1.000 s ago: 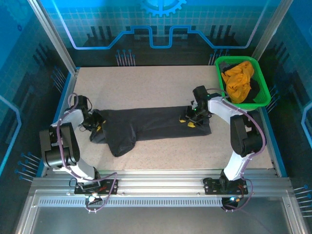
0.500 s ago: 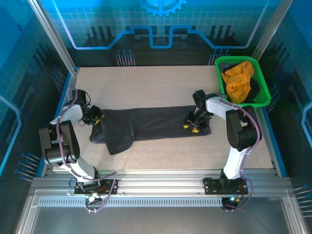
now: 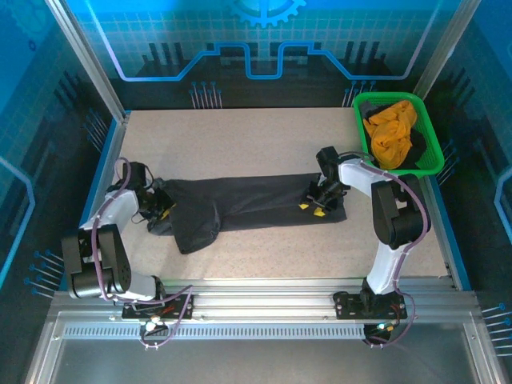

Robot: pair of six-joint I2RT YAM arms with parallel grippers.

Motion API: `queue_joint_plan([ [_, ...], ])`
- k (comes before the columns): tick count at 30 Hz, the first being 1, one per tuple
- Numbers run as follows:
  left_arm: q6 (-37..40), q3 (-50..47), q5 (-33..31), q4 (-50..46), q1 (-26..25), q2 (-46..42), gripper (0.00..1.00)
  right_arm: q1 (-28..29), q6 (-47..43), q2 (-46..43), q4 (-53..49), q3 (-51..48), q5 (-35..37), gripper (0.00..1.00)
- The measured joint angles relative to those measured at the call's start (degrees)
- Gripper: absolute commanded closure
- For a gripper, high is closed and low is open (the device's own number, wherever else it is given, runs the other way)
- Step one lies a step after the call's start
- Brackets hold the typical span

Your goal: Fold and stack the t-shirts

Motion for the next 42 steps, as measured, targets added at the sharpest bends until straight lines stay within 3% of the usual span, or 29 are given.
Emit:
queue_joint_plan([
  [4,0.11,-0.85,0.02,0.92,-0.09,1.57,0.76,0.0,0.0,0.83,0.13,0.02,-0.17,0.53],
  [10,0.31,-0.85,0.0,2.38,-0.33,3.58,1.0,-0.04,0.04,1.79,-0.61,1.09,-0.13,0.55],
  [14,0.13,-0.83,0.0,2.03,-0.37,1.95,1.0,-0.04,0.04,2.03,-0.98,1.42,-0.07,0.55],
  [15,0.07,-0.83,-0.02,1.77,-0.37,1.18,0.92,-0.04,0.04,2.1,-1.09,1.53,-0.07,0.55],
  [17,0.0,-0.83,-0.44,0.96,-0.44,-0.44,0.65,-0.04,0.07,2.12,-1.11,1.55,-0.09,0.55],
  [18,0.04,-0.83,-0.9,0.42,-0.55,-1.55,0.58,-0.04,0.04,2.12,-1.11,1.55,-0.09,0.55],
  [23,0.44,-0.85,-2.01,-0.09,-0.66,-3.67,0.6,-0.04,0.04,2.62,-1.51,2.27,-0.28,0.55],
  [33,2.58,-2.73,-1.92,6.93,-0.66,3.02,0.69,-0.07,0.0,2.99,-1.51,2.71,-0.81,0.54],
  [36,3.15,-3.54,-1.99,7.45,-0.7,3.04,0.68,-0.07,0.02,3.06,-1.49,2.71,-0.94,0.54],
  [38,3.06,-3.54,-2.99,7.43,-0.96,3.02,0.6,-0.11,0.02,3.19,-1.51,2.71,-0.92,0.54],
  [42,3.02,-3.89,-5.01,6.51,-1.44,2.38,0.59,-0.24,0.07,3.5,-1.79,3.06,-1.07,0.54],
])
